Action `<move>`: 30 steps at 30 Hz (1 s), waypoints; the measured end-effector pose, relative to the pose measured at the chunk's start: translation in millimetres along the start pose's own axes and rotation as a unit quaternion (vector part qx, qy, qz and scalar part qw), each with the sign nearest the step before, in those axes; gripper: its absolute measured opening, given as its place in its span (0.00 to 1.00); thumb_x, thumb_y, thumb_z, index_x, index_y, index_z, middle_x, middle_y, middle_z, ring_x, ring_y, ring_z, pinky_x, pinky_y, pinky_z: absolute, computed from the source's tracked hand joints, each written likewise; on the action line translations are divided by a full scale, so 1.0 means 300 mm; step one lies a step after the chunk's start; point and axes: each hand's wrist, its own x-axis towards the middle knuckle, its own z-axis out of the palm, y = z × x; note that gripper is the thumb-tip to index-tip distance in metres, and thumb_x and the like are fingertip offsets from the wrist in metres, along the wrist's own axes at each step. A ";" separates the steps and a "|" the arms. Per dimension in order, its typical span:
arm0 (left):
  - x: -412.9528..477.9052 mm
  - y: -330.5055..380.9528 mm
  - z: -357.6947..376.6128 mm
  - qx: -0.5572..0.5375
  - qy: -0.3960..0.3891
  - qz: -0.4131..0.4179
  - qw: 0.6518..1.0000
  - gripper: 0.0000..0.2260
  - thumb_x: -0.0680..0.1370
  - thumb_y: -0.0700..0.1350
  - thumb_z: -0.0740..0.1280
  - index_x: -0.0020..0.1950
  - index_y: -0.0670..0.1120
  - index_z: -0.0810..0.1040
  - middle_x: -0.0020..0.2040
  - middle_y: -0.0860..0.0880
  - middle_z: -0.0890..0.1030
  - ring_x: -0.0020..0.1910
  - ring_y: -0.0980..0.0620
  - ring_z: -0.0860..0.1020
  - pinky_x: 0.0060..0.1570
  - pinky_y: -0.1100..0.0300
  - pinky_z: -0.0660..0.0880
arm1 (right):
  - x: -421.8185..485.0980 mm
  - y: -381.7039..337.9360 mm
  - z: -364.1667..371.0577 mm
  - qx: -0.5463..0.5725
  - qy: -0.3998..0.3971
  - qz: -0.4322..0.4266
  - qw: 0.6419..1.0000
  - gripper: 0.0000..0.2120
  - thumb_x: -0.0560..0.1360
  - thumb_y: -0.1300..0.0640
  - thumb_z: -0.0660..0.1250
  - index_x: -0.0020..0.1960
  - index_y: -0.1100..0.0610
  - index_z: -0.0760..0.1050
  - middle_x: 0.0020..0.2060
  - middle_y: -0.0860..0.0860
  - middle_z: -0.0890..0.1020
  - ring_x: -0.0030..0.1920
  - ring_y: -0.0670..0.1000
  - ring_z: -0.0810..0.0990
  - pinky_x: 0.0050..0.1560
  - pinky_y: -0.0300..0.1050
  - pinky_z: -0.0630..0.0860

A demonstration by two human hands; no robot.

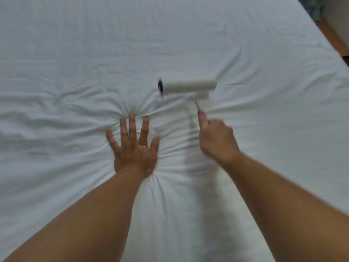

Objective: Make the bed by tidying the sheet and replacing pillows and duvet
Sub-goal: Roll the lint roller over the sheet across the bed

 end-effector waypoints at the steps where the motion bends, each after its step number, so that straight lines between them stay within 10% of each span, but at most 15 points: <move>1: 0.004 -0.003 0.007 -0.001 0.001 0.001 1.000 0.31 0.80 0.66 0.34 0.81 0.58 0.34 0.82 0.48 0.34 0.81 0.45 0.37 0.74 0.31 0.40 | 0.098 -0.062 -0.026 0.016 0.000 -0.005 1.000 0.23 0.83 0.57 0.51 0.78 0.54 0.60 0.59 0.64 0.77 0.57 0.66 0.78 0.57 0.53 0.74; 8: 0.016 -0.006 0.019 -0.012 0.000 0.002 1.000 0.31 0.80 0.66 0.36 0.82 0.57 0.36 0.82 0.48 0.35 0.81 0.45 0.36 0.74 0.30 0.40 | 0.020 0.083 0.040 0.044 -0.068 0.072 0.994 0.21 0.83 0.56 0.50 0.75 0.55 0.61 0.60 0.61 0.73 0.58 0.66 0.76 0.54 0.56 0.75; 13: 0.012 -0.007 0.012 -0.010 -0.004 0.006 1.000 0.31 0.80 0.66 0.36 0.81 0.57 0.35 0.82 0.48 0.35 0.80 0.45 0.35 0.74 0.31 0.39 | -0.432 0.277 0.051 -0.022 -0.134 0.191 0.972 0.24 0.81 0.35 0.44 0.52 0.51 0.70 0.46 0.55 0.78 0.47 0.60 0.77 0.53 0.54 0.76; 19: 0.007 -0.017 0.011 -0.004 -0.008 0.010 1.000 0.31 0.80 0.66 0.35 0.81 0.58 0.35 0.82 0.49 0.36 0.80 0.46 0.35 0.74 0.31 0.37 | -0.167 0.187 0.071 0.028 -0.085 0.096 0.991 0.17 0.83 0.58 0.53 0.71 0.57 0.65 0.59 0.60 0.73 0.57 0.64 0.74 0.52 0.52 0.74; 24: -0.050 -0.021 -0.029 -0.004 -0.016 0.041 0.999 0.34 0.80 0.68 0.37 0.82 0.54 0.37 0.82 0.47 0.37 0.80 0.46 0.35 0.75 0.34 0.36 | -0.447 0.388 0.099 0.009 -0.116 0.152 0.982 0.24 0.82 0.37 0.47 0.58 0.53 0.72 0.50 0.55 0.77 0.49 0.59 0.75 0.50 0.50 0.72; 30: -0.254 0.079 -0.022 -0.024 -0.032 0.063 0.997 0.32 0.81 0.64 0.37 0.82 0.51 0.35 0.82 0.46 0.35 0.80 0.46 0.35 0.76 0.36 0.36 | -0.697 0.519 0.098 -0.013 -0.130 0.188 0.973 0.25 0.81 0.35 0.45 0.54 0.52 0.71 0.46 0.53 0.76 0.46 0.58 0.74 0.51 0.51 0.74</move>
